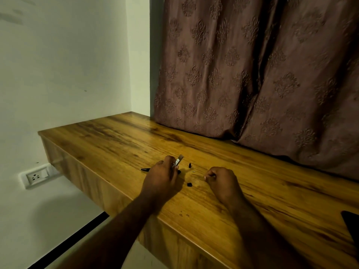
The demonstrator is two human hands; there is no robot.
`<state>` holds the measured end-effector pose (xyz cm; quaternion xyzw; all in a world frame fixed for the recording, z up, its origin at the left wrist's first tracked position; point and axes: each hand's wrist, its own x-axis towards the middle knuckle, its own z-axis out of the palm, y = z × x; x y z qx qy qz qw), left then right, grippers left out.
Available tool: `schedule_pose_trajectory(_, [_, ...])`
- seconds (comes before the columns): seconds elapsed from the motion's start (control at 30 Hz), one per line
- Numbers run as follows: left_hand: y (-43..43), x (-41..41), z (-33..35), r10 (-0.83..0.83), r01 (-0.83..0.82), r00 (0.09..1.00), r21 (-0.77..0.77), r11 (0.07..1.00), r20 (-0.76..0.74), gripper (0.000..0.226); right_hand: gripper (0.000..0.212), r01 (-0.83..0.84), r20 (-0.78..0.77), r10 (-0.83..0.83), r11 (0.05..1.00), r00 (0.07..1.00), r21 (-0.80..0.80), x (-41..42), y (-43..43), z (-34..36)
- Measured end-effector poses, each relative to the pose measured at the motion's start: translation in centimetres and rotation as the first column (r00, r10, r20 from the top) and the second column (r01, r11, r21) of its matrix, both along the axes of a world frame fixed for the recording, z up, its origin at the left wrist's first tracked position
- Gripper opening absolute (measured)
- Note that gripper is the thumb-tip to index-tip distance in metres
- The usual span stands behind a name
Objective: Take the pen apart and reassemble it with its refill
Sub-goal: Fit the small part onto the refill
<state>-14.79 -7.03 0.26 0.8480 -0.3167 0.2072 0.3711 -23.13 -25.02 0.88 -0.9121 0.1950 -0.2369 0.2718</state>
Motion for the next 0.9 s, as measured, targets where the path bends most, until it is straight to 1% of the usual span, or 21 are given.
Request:
schedule_pose_trajectory(0.03, [0.0,0.0,0.0,0.0,0.0,1.0,-0.002,1.0,-0.001,0.01,0.009,0.002,-0.032,-0.003,1.0,0.999,-0.015,-0.1,-0.1,-0.1])
schedule_pose_trajectory(0.1, [0.0,0.0,0.0,-0.002,0.002,1.0,-0.004,1.0,-0.002,0.01,0.012,0.01,-0.042,-0.011,1.0,0.999,-0.023,-0.2,0.0,-0.1])
schedule_pose_trajectory(0.17, [0.0,0.1,0.0,-0.001,0.001,1.0,-0.008,1.0,-0.003,0.01,0.015,0.043,0.012,-0.043,0.999,0.999,0.01,-0.2,0.2,-0.1])
schedule_pose_trajectory(0.27, [0.0,0.1,0.0,0.004,-0.004,1.0,-0.011,1.0,-0.008,0.01,0.021,0.143,0.07,-0.152,0.983,0.986,0.111,0.0,1.1,-0.1])
schedule_pose_trajectory(0.3, [-0.1,0.1,0.0,0.006,-0.006,1.0,-0.014,1.0,-0.006,0.011,0.021,0.183,0.058,-0.19,0.977,0.98,0.113,0.2,1.5,0.0])
schedule_pose_trajectory(0.4, [-0.1,0.2,0.0,0.004,-0.005,1.0,-0.016,1.0,-0.004,0.011,0.021,0.256,-0.009,-0.255,0.966,0.967,0.024,1.0,2.7,0.3])
schedule_pose_trajectory(0.57, [-0.2,0.3,-0.1,0.013,-0.013,1.0,-0.024,1.0,-0.007,0.01,0.021,0.276,-0.08,-0.28,0.96,0.957,-0.052,2.7,3.9,0.8])
schedule_pose_trajectory(0.9, [-0.3,0.9,-0.4,-0.011,0.012,1.0,-0.035,0.999,0.017,0.012,0.024,0.24,-0.066,-0.244,0.969,0.968,-0.053,3.4,3.9,0.1])
